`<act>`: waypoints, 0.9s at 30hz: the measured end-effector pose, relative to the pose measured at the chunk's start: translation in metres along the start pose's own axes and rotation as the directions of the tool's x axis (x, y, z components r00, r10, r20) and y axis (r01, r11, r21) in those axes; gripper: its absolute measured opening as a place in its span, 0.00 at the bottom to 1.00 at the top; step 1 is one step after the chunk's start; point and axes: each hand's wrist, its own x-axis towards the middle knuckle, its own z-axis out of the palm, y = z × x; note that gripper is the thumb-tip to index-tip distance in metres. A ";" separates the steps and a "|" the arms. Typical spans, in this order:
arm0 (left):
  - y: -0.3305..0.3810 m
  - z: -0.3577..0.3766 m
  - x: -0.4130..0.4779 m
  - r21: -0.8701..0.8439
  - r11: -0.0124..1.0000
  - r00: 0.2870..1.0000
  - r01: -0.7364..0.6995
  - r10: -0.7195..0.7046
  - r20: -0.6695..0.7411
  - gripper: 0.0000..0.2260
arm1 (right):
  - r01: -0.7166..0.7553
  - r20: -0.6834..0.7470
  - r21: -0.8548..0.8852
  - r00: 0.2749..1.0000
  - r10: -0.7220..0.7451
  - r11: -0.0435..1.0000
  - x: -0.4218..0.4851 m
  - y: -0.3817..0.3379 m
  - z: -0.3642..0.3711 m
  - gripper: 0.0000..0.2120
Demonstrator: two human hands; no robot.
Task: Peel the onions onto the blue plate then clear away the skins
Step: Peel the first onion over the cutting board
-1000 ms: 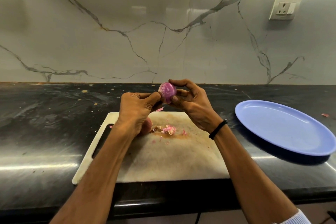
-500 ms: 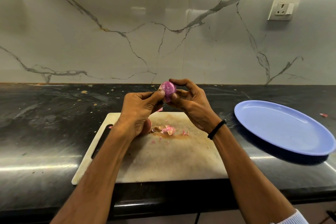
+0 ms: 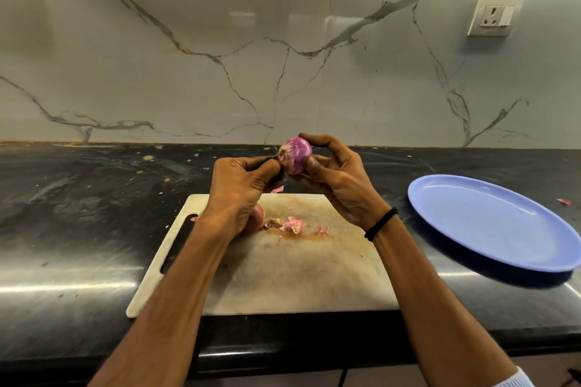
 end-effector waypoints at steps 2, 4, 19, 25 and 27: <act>0.001 0.002 0.000 -0.020 1.000 0.999 0.018 -0.018 0.027 0.08 | 0.007 -0.007 -0.046 1.000 -0.008 0.999 0.001 0.002 -0.001 0.28; 0.000 0.004 0.000 -0.013 0.999 0.999 0.035 -0.034 0.042 0.11 | 0.005 -0.009 -0.084 1.000 -0.005 0.996 0.001 0.005 -0.002 0.32; -0.005 -0.002 0.002 0.126 0.991 0.999 -0.037 0.034 0.023 0.10 | -0.026 -0.010 -0.017 1.000 0.026 1.000 -0.002 -0.002 -0.001 0.22; -0.004 -0.001 0.003 0.113 0.993 0.996 -0.045 0.036 0.084 0.13 | -0.032 -0.053 -0.067 0.998 0.028 0.997 0.000 0.001 -0.003 0.22; -0.004 0.001 0.001 0.123 0.991 0.995 -0.054 0.043 0.090 0.15 | -0.036 -0.052 -0.084 0.998 0.032 0.996 0.000 0.002 -0.004 0.22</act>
